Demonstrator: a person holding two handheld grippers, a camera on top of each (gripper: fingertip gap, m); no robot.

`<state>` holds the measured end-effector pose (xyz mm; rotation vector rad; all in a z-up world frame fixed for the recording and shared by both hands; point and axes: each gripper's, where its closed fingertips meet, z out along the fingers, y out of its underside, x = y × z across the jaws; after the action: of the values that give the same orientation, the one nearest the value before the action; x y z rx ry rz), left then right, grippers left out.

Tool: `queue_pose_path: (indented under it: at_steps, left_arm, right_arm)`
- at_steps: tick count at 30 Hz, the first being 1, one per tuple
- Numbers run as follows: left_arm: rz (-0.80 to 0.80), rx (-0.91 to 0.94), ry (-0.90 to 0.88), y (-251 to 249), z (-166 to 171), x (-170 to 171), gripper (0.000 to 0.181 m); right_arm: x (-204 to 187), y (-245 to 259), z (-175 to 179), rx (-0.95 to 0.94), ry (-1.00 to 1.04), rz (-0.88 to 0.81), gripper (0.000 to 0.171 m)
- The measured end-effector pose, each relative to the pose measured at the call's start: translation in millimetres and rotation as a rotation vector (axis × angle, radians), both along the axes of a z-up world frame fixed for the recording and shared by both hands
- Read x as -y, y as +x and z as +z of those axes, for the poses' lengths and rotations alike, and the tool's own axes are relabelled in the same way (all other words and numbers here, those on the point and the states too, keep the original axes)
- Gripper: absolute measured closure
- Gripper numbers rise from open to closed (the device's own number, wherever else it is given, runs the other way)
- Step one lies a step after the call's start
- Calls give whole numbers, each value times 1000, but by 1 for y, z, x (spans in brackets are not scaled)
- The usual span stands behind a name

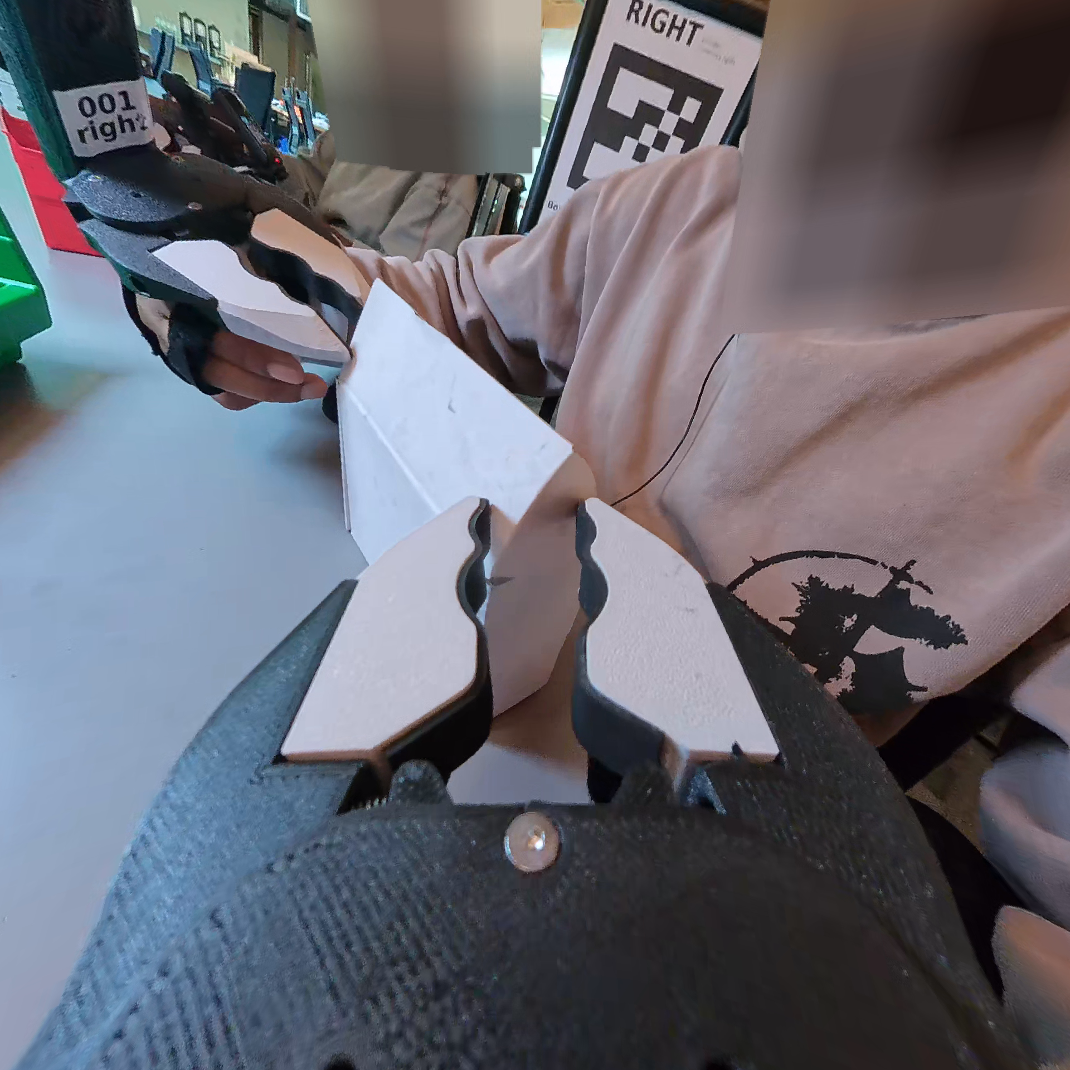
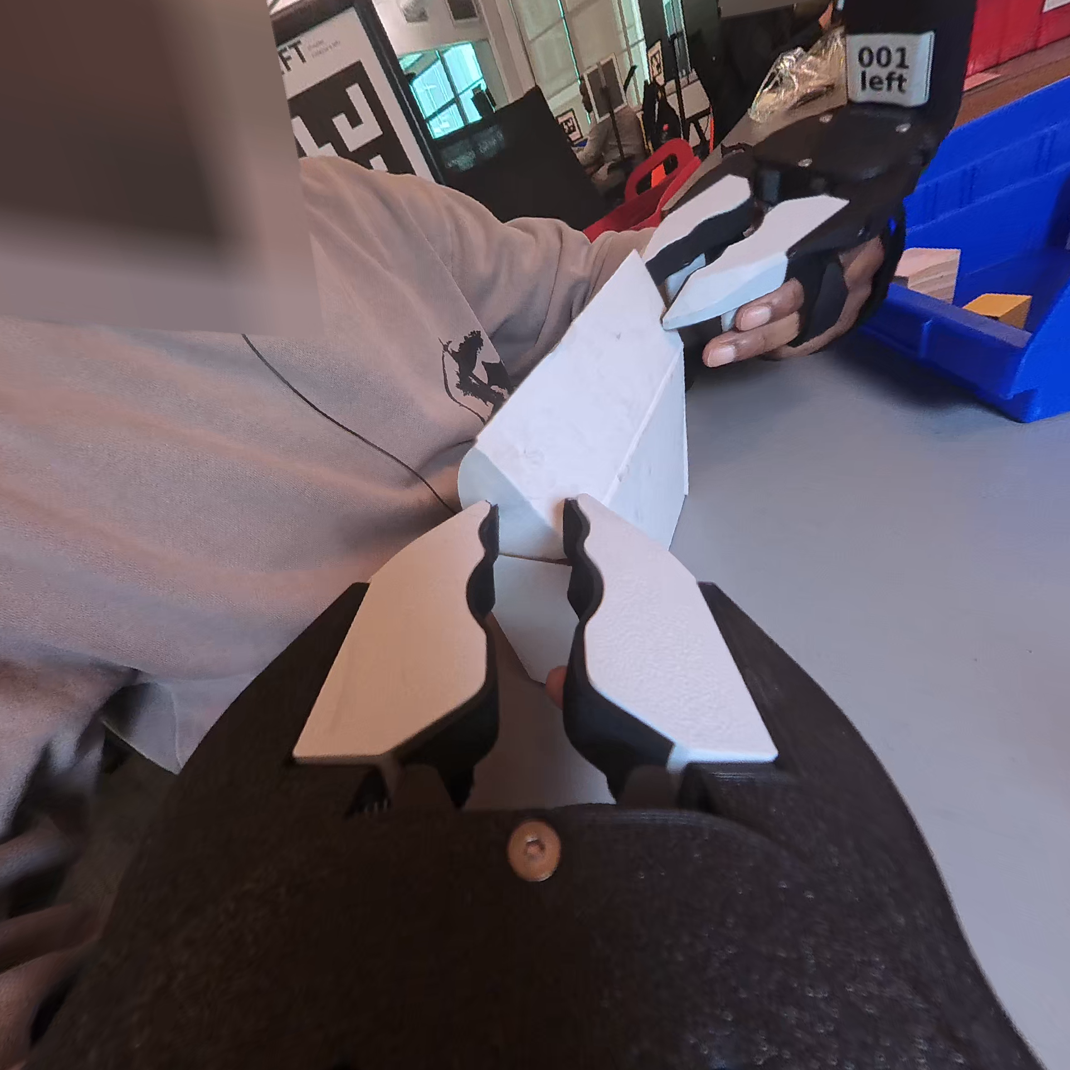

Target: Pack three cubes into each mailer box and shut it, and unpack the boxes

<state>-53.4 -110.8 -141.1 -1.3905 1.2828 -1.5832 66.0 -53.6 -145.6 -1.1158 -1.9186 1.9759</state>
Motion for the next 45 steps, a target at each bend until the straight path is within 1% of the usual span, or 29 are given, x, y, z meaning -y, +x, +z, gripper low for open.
queue_pose_path:
  at_steps: [8,10,11,13,18,22,30,34,37,39,42,45]
  left_arm:
    - [52,61,-10,-2,12,-7,156]
    - [56,97,-37,-4,13,-9,163]
    - [60,103,-43,-5,12,-11,167]
    - [68,83,-35,-3,5,-11,166]
    - [93,82,-18,-4,4,-9,167]
    - [90,48,38,-5,3,-5,166]
    - [118,-100,204,-5,0,7,170]
    - [159,-120,213,-6,3,7,159]
    - [179,-118,238,-4,5,10,159]
    - [196,-110,255,-4,10,12,156]
    - [227,-60,270,-4,25,15,153]
    - [279,-135,323,0,23,15,153]
  right_arm:
    - [-5,-1,8,-34,-40,-25,152]
    - [-7,-1,10,-46,-60,-29,153]
    - [-8,-2,10,-47,-63,-39,156]
    - [-7,-2,6,-40,-46,-36,156]
    - [-6,-1,6,-45,-5,-49,155]
    - [-2,-1,4,-38,37,-43,155]
    - [7,3,-3,-14,241,-67,156]
    - [7,5,4,-37,228,-81,149]
    - [10,5,5,-41,263,-87,147]
    - [12,4,8,-52,270,-93,146]
    - [12,3,11,-63,271,-109,145]
    - [12,4,16,-74,275,-120,143]
